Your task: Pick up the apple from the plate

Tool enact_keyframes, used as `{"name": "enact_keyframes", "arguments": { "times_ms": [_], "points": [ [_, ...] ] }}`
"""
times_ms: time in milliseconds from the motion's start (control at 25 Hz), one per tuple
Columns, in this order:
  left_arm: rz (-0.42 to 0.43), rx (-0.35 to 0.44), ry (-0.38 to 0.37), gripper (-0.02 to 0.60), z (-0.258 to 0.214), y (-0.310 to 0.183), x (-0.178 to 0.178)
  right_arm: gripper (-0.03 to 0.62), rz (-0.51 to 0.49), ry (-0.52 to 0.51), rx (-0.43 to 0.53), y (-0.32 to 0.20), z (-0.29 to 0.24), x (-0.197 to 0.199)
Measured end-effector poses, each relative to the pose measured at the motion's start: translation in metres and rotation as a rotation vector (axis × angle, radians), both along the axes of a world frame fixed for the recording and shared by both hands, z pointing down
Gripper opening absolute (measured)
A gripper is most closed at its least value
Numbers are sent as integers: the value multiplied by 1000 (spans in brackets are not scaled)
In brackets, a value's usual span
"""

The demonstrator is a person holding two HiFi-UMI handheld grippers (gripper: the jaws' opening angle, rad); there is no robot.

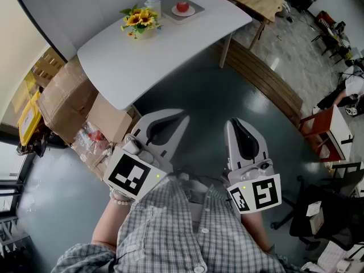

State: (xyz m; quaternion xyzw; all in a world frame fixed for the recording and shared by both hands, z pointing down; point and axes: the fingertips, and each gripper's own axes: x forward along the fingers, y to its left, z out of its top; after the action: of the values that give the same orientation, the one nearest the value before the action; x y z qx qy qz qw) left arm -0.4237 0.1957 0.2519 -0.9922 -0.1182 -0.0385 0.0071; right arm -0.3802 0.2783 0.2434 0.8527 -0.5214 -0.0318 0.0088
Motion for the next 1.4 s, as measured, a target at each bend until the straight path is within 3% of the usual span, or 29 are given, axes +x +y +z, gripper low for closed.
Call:
{"name": "enact_keyframes", "arguments": {
  "times_ms": [680, 1160, 1240, 1400],
  "points": [
    [0, 28, 5, 9, -1, 6, 9, 32, 22, -20, 6, 12, 2, 11],
    [-68, 75, 9, 9, -2, -18, 23, 32, 98, -34, -13, 45, 12, 30],
    [-66, 44, 15, 9, -3, -20, 27, 32, 108, -46, -21, 47, 16, 34],
    [-79, -91, 49, 9, -10, -31, 35, 32, 115, -68, -42, 48, 28, 45]
  ]
}}
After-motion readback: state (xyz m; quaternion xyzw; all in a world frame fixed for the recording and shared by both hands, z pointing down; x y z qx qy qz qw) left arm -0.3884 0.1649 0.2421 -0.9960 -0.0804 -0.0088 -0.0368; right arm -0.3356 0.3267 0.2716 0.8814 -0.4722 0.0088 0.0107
